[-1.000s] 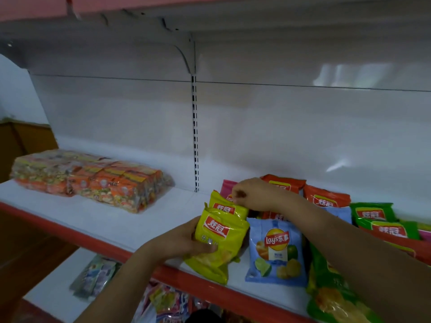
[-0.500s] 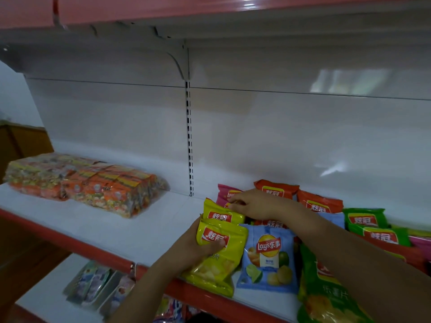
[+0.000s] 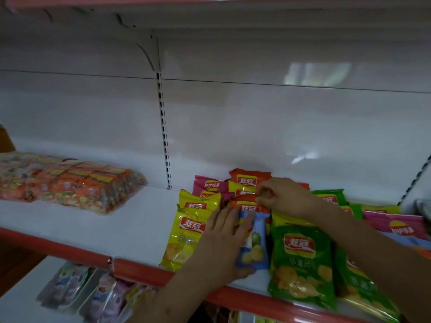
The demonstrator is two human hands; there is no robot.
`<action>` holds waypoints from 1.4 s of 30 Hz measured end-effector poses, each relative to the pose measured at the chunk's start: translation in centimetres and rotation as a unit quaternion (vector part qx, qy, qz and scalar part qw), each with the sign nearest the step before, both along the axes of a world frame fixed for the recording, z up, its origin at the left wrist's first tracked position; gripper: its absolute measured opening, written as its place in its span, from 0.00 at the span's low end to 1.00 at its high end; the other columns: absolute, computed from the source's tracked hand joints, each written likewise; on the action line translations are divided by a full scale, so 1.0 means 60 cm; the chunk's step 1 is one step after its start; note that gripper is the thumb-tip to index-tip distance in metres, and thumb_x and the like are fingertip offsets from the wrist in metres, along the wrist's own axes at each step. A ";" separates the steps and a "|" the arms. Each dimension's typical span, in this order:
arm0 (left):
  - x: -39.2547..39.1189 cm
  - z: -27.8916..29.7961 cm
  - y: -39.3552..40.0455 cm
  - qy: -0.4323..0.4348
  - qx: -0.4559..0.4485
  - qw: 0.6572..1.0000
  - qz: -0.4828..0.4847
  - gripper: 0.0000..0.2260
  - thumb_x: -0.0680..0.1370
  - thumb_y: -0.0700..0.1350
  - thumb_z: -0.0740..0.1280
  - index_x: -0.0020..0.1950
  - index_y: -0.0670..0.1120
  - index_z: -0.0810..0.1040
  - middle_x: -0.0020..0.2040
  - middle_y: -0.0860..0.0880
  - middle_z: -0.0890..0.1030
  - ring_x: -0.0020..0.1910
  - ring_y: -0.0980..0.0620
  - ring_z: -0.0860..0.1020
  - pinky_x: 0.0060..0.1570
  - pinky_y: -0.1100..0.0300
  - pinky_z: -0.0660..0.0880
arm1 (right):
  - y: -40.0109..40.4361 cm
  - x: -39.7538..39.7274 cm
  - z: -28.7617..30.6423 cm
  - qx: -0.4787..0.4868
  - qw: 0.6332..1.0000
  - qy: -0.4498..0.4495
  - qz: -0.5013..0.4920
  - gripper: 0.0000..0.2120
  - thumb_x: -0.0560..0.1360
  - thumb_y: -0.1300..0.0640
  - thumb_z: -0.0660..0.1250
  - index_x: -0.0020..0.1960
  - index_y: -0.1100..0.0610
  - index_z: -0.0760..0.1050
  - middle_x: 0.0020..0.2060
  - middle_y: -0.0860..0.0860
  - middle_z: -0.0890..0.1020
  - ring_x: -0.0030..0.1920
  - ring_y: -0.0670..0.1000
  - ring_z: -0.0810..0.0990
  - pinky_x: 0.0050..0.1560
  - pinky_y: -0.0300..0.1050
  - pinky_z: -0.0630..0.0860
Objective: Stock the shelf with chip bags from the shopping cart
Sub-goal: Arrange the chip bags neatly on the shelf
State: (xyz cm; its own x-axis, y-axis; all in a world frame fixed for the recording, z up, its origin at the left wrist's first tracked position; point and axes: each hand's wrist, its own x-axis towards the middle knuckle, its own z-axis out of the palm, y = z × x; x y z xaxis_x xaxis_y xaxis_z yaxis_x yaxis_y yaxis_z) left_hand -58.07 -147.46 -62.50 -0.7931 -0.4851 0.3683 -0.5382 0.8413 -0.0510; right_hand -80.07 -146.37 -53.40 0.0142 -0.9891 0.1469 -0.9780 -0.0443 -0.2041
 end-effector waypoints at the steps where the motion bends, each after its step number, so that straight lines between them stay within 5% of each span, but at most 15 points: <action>1: -0.005 -0.006 -0.007 -0.038 -0.015 0.999 0.010 0.50 0.69 0.72 0.63 0.81 0.51 0.44 0.79 0.38 0.57 0.78 0.37 0.56 0.76 0.38 0.49 | 0.007 0.010 -0.006 0.013 1.000 0.008 0.023 0.12 0.77 0.43 0.65 0.55 0.49 0.78 0.47 0.44 0.79 0.49 0.45 0.77 0.49 0.44 0.75; 4: -0.010 -0.010 -0.030 -0.100 -0.032 0.994 0.025 0.52 0.67 0.72 0.65 0.81 0.48 0.47 0.79 0.34 0.54 0.78 0.35 0.53 0.76 0.35 0.44 | 0.013 0.037 -0.035 0.033 0.996 0.056 0.057 0.14 0.79 0.43 0.62 0.58 0.51 0.77 0.49 0.47 0.79 0.48 0.47 0.75 0.47 0.44 0.72; 8: -0.007 0.005 -0.036 -0.098 -0.058 0.993 -0.021 0.47 0.64 0.70 0.68 0.76 0.44 0.63 0.69 0.38 0.71 0.69 0.37 0.69 0.75 0.37 0.55 | 0.010 0.034 -0.035 0.054 0.998 0.005 0.039 0.11 0.80 0.49 0.63 0.54 0.54 0.79 0.48 0.49 0.81 0.47 0.48 0.78 0.47 0.46 0.75; 14: 0.013 0.019 -0.042 -0.101 -0.014 0.990 -0.093 0.44 0.69 0.68 0.67 0.78 0.51 0.55 0.72 0.48 0.65 0.73 0.47 0.63 0.78 0.43 0.47 | 0.026 0.015 -0.038 0.089 0.993 -0.030 0.066 0.10 0.81 0.52 0.63 0.54 0.53 0.81 0.43 0.44 0.79 0.42 0.40 0.75 0.41 0.34 0.69; 18: 0.006 0.044 -0.047 -0.059 0.044 0.993 -0.088 0.44 0.70 0.72 0.65 0.79 0.52 0.55 0.74 0.51 0.63 0.74 0.51 0.59 0.79 0.47 0.45 | 0.021 0.000 -0.029 -0.028 0.998 -0.051 0.012 0.11 0.80 0.50 0.64 0.56 0.54 0.81 0.48 0.48 0.82 0.46 0.45 0.77 0.44 0.38 0.71; 21: -0.012 0.055 -0.048 -0.049 0.085 0.993 -0.065 0.47 0.70 0.73 0.64 0.80 0.52 0.52 0.74 0.50 0.63 0.73 0.49 0.60 0.78 0.49 0.48 | 0.009 -0.006 -0.020 0.023 0.999 -0.037 -0.003 0.15 0.79 0.46 0.64 0.61 0.53 0.78 0.53 0.48 0.80 0.48 0.43 0.74 0.42 0.31 0.67; 25: -0.036 0.050 -0.044 -0.110 0.103 0.987 -0.054 0.48 0.69 0.73 0.64 0.79 0.48 0.52 0.71 0.49 0.66 0.71 0.47 0.63 0.77 0.45 0.52 | 0.045 -0.016 0.016 0.008 1.000 -0.005 -0.019 0.20 0.75 0.33 0.60 0.54 0.47 0.76 0.47 0.43 0.77 0.48 0.45 0.76 0.47 0.42 0.73; 30: -0.056 0.062 -0.053 -0.158 0.126 0.979 -0.039 0.41 0.69 0.69 0.68 0.74 0.47 0.63 0.67 0.48 0.70 0.67 0.47 0.67 0.72 0.46 0.57 | 0.146 -0.038 0.017 0.208 0.978 -0.034 0.004 0.33 0.63 0.25 0.66 0.63 0.40 0.70 0.53 0.34 0.77 0.52 0.38 0.78 0.55 0.41 0.77; 33: -0.057 0.081 -0.056 -0.153 0.197 0.967 -0.050 0.33 0.73 0.61 0.72 0.72 0.48 0.66 0.64 0.49 0.76 0.62 0.48 0.74 0.65 0.52 0.64 | 0.152 -0.059 -0.019 0.194 0.981 -0.009 0.025 0.30 0.65 0.29 0.69 0.61 0.44 0.73 0.53 0.40 0.81 0.50 0.41 0.80 0.55 0.47 0.79; 38: -0.054 0.106 -0.061 -0.165 0.294 0.938 -0.079 0.18 0.76 0.52 0.73 0.62 0.55 0.71 0.49 0.52 0.78 0.35 0.55 0.79 0.33 0.64 0.68 | 0.140 -0.079 -0.020 0.178 0.984 0.026 0.010 0.24 0.71 0.37 0.70 0.63 0.46 0.73 0.57 0.41 0.80 0.54 0.43 0.78 0.53 0.41 0.74; 40: -0.054 0.107 -0.060 -0.174 0.324 0.926 -0.085 0.15 0.76 0.52 0.73 0.56 0.60 0.70 0.47 0.54 0.78 0.42 0.48 0.83 0.35 0.61 0.72 | 0.138 -0.075 -0.011 0.205 0.978 0.043 0.004 0.25 0.72 0.36 0.69 0.64 0.48 0.73 0.57 0.43 0.79 0.57 0.47 0.78 0.53 0.41 0.73; 42: -0.057 0.105 -0.057 -0.204 0.293 0.931 -0.082 0.22 0.75 0.56 0.72 0.66 0.56 0.70 0.56 0.52 0.79 0.54 0.47 0.81 0.50 0.55 0.74 | 0.128 -0.067 0.005 0.199 0.979 0.030 -0.008 0.24 0.73 0.35 0.67 0.63 0.48 0.74 0.55 0.43 0.78 0.55 0.48 0.78 0.55 0.43 0.75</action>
